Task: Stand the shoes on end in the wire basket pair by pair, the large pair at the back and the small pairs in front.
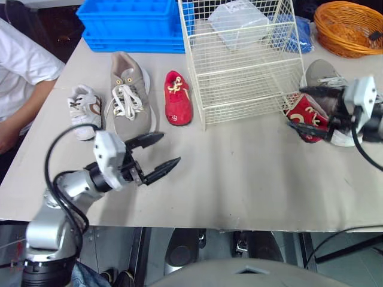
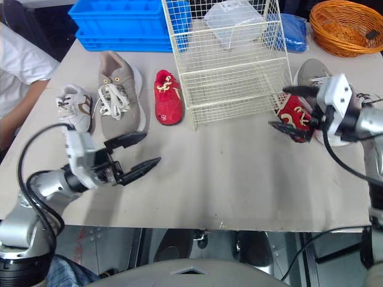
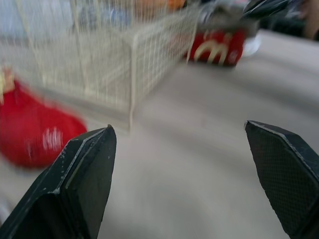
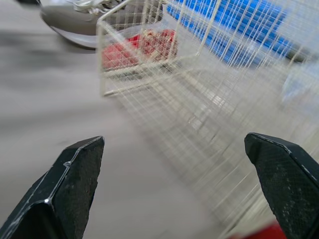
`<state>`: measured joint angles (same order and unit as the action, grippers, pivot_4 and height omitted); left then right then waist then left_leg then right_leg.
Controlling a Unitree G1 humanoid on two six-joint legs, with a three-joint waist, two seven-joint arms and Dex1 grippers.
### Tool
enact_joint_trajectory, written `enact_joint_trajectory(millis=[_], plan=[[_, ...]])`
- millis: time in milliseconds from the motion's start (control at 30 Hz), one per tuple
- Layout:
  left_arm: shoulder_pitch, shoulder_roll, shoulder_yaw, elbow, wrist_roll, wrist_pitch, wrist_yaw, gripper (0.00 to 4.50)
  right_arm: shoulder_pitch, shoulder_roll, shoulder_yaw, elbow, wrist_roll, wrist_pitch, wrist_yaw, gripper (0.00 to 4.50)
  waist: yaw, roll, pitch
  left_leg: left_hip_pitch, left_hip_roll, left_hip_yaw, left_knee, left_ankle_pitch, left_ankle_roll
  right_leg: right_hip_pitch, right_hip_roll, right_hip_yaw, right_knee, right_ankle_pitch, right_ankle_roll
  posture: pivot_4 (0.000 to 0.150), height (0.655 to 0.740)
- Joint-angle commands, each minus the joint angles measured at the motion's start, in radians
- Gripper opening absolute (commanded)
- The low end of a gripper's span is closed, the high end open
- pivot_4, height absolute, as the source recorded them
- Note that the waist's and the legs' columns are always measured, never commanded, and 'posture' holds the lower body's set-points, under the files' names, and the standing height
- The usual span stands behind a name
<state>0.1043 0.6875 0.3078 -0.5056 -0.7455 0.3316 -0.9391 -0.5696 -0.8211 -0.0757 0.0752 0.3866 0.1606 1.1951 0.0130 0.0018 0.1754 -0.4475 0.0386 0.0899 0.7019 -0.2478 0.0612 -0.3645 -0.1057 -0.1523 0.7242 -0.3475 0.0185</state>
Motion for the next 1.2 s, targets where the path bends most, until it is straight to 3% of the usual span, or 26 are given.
enact_joint_trajectory(millis=[33,167,500,533,567,600,667,767,800,967,1200], plan=[[-0.025,0.028,0.043,-0.079,-0.120,0.047,-0.007,4.45,-0.138,-0.019,0.086,0.099,-0.084,-0.040,0.078,4.50,0.000,0.000,0.000,0.000,0.000,0.000,0.000,0.000,0.000,0.000,0.000,0.000,0.000,0.000,0.000,0.150,0.6860],[-0.039,0.051,0.069,-0.111,-0.165,0.073,0.005,4.45,-0.317,-0.020,0.206,0.243,-0.182,-0.058,0.196,4.50,0.000,0.000,0.001,-0.001,0.000,0.000,-0.001,0.000,0.000,0.001,0.001,0.000,-0.004,0.000,0.000,0.150,0.6860],[-0.012,0.015,0.157,-0.167,-0.228,0.065,0.105,4.45,-0.515,0.064,0.325,0.531,-0.344,-0.202,0.273,4.50,-0.004,-0.001,0.004,-0.001,0.000,0.000,-0.003,0.000,0.000,0.002,0.002,-0.001,-0.009,0.000,0.000,0.150,0.6860],[-0.013,0.012,0.168,-0.170,-0.242,0.064,0.111,4.50,-0.527,0.070,0.330,0.557,-0.359,-0.218,0.267,3.95,-0.002,-0.002,0.004,-0.001,0.000,0.000,-0.003,0.000,0.000,0.002,0.002,-0.001,-0.009,0.000,0.000,0.150,0.6860],[-0.016,0.010,0.179,-0.171,-0.252,0.062,0.115,4.50,-0.540,0.073,0.338,0.583,-0.378,-0.240,0.263,3.72,-0.001,-0.002,0.005,-0.001,0.000,0.000,-0.003,0.000,0.000,0.002,0.002,-0.001,-0.010,0.000,0.000,0.150,0.6860],[-0.020,0.010,0.186,-0.171,-0.259,0.060,0.120,4.50,-0.551,0.076,0.343,0.608,-0.394,-0.262,0.260,3.09,-0.001,-0.001,0.005,-0.001,0.000,0.000,-0.003,0.000,0.000,0.002,0.002,-0.001,-0.010,0.000,0.000,0.150,0.6860],[-0.033,0.014,0.204,-0.162,-0.270,0.056,0.126,4.50,-0.571,0.082,0.349,0.643,-0.418,-0.290,0.259,2.30,-0.001,-0.002,0.005,-0.001,0.000,0.000,-0.002,0.000,0.000,0.002,0.002,-0.001,-0.009,0.000,0.000,0.150,0.6860],[-0.039,0.027,0.229,-0.141,-0.263,0.054,0.116,4.50,-0.591,0.092,0.345,0.664,-0.428,-0.308,0.267,0.64,-0.003,-0.002,0.006,-0.001,0.000,0.000,-0.002,0.000,0.000,0.002,0.002,-0.001,-0.009,0.000,0.000,0.150,0.6860],[-0.040,0.030,0.235,-0.137,-0.262,0.054,0.113,4.50,-0.594,0.094,0.343,0.665,-0.428,-0.308,0.271,0.28,-0.003,-0.001,0.006,-0.001,0.000,0.000,-0.002,0.000,0.000,0.002,0.002,-0.001,-0.009,0.000,0.000,0.150,0.6860],[-0.050,0.045,0.245,-0.123,-0.252,0.059,0.102,4.50,-0.581,0.094,0.323,0.561,-0.377,-0.198,0.331,0.12,-0.001,-0.001,0.007,-0.001,0.000,0.000,-0.002,0.000,0.000,0.002,0.002,-0.001,-0.009,0.000,0.000,0.150,0.6860],[-0.083,0.049,0.215,-0.099,-0.239,0.063,0.098,4.50,-0.430,0.002,0.326,0.165,-0.251,0.011,0.419,0.12,0.002,-0.002,0.010,-0.002,0.000,0.000,-0.003,0.000,0.000,0.002,0.002,-0.002,-0.010,0.000,0.000,0.150,0.6860]])
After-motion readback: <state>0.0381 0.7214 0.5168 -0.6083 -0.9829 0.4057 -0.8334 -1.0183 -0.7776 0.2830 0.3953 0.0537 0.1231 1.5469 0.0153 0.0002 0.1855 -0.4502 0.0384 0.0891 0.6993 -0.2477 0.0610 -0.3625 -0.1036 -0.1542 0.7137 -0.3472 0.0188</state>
